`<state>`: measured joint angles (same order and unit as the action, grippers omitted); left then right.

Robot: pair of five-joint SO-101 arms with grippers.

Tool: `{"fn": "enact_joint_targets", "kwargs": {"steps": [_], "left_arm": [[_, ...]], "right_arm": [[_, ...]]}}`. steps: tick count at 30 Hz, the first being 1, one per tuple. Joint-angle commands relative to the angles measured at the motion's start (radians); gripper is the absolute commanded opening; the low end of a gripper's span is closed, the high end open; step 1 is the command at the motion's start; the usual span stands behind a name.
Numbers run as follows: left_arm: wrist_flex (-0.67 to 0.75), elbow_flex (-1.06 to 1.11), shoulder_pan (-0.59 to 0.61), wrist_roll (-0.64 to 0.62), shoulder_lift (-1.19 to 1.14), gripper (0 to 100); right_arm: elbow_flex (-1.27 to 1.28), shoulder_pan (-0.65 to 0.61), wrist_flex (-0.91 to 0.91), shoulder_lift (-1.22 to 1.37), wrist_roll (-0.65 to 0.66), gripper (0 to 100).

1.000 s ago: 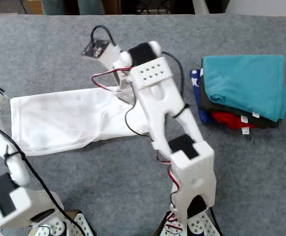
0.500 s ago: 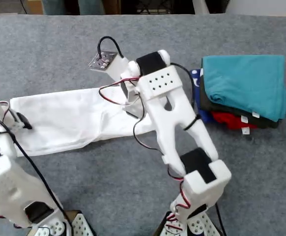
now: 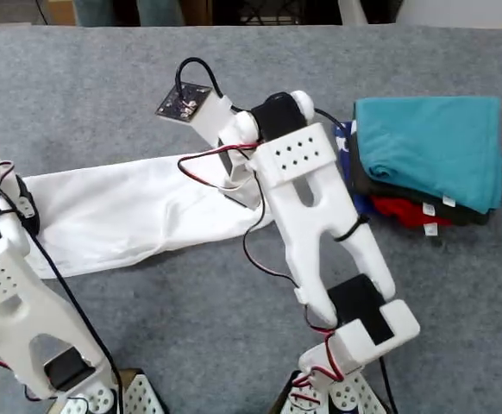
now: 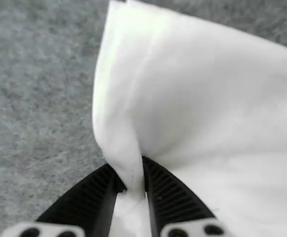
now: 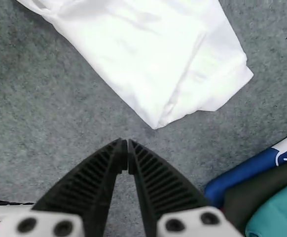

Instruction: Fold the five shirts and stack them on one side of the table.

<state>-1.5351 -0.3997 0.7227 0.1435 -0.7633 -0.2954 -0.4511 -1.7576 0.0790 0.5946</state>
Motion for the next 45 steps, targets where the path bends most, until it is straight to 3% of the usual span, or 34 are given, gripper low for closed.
{"fn": "enact_joint_targets", "kwargs": {"steps": [1,9,14,24,30,38,45], "left_arm": [[-0.011,-0.082,0.117,0.014,-0.023,3],[-0.190,-0.406,0.331,0.209,-0.034,3],[-0.226,-0.504,0.309,0.222,-0.015,3],[-0.226,-0.150,0.024,0.229,0.224,3],[-0.224,0.058,-0.166,0.221,0.385,3],[-0.224,0.074,-0.455,0.081,0.508,3],[-0.209,0.067,-0.699,-0.029,0.514,3]], "right_arm": [[-0.005,0.012,-0.002,-0.071,0.006,1.5],[-0.005,0.110,0.071,-0.108,0.008,1.5],[-0.005,0.178,0.152,-0.108,0.008,1.5],[-0.108,0.315,0.244,-0.108,0.008,1.5],[-0.216,0.456,0.150,-0.159,0.055,1.5],[-0.120,0.529,0.186,-0.214,0.155,1.5],[-0.091,0.586,0.230,-0.217,0.163,1.5]]}}
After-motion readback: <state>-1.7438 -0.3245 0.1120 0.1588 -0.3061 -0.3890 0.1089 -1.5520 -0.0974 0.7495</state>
